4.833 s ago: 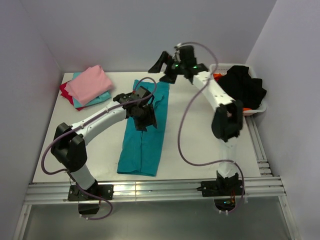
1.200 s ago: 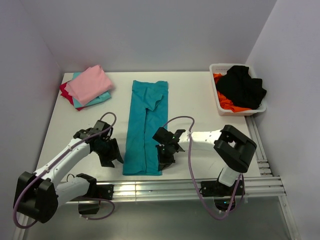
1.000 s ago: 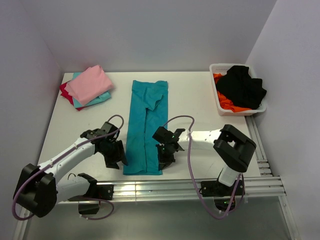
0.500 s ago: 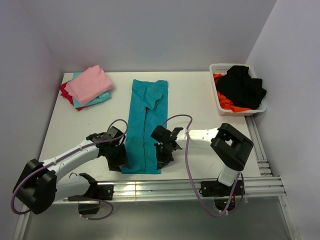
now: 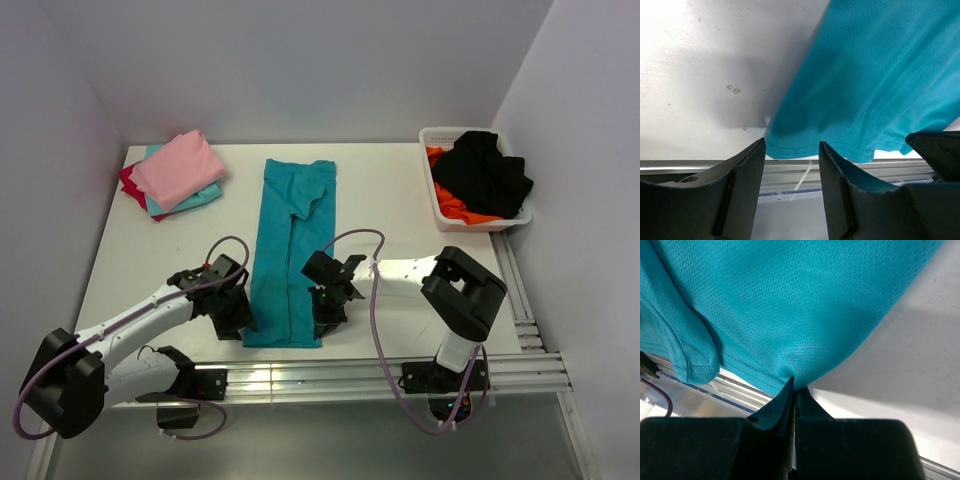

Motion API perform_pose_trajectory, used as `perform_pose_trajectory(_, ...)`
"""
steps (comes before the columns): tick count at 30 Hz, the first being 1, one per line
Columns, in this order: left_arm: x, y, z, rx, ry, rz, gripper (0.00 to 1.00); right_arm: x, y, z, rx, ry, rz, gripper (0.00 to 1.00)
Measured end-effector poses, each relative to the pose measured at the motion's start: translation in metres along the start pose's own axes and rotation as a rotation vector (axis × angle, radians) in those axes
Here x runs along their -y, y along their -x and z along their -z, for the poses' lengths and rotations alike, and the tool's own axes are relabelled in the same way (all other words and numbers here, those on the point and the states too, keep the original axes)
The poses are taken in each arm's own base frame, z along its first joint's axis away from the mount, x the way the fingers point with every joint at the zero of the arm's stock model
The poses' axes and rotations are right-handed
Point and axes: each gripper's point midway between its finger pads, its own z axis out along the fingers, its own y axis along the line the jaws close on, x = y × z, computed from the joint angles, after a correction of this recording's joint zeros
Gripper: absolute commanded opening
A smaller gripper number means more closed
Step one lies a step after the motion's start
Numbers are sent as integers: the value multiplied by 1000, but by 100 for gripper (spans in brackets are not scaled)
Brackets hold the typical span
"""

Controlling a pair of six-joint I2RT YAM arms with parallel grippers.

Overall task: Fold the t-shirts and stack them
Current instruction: Neatly place the folded tshirt to the corner

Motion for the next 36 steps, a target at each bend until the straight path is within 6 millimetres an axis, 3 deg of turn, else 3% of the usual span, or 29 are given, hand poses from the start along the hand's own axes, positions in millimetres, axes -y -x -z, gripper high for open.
perform_pose_trajectory(18,-5,-13,-10,5,48,4,49,0,-1,-1,-7,24,2,0)
perform_pose_trajectory(24,-15,-19,-18,-1,91,15,43,1,-1,-1,-6,31,5,0)
perform_pose_trajectory(36,-11,-23,-21,-9,96,18,10,10,-6,3,-1,47,10,0)
